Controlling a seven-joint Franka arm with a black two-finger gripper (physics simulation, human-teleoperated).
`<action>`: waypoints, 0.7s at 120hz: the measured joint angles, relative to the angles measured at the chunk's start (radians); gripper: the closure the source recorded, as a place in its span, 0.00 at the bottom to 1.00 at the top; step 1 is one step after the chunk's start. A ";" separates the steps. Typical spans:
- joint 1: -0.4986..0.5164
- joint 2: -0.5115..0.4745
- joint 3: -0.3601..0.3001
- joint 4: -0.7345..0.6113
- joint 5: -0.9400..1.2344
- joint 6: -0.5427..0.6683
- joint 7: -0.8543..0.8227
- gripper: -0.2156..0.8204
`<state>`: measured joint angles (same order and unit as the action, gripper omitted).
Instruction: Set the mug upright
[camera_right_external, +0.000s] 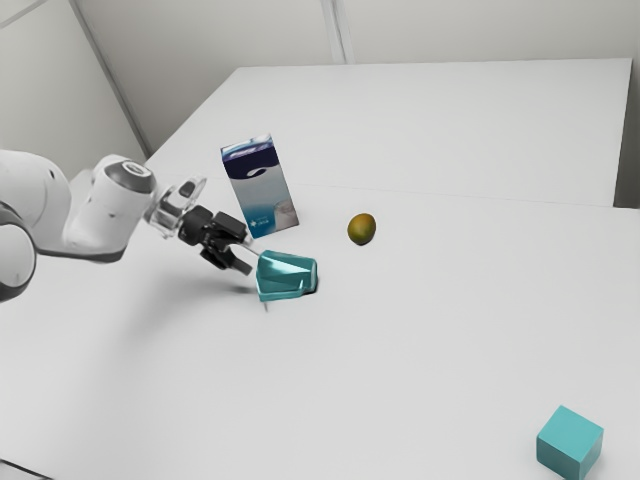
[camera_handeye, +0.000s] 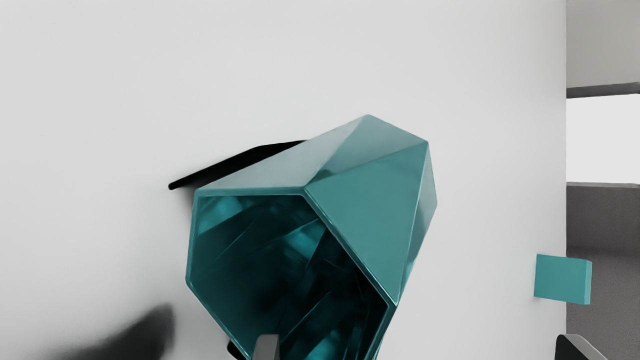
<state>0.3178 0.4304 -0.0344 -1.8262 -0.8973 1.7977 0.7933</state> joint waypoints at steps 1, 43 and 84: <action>0.000 0.001 0.000 0.000 -0.004 0.000 0.003 0.21; -0.003 0.042 -0.015 -0.002 -0.101 0.024 0.095 0.24; 0.005 0.062 -0.018 -0.009 -0.136 0.002 0.149 0.53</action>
<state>0.3223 0.4928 -0.0527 -1.8349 -1.0337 1.7999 0.9423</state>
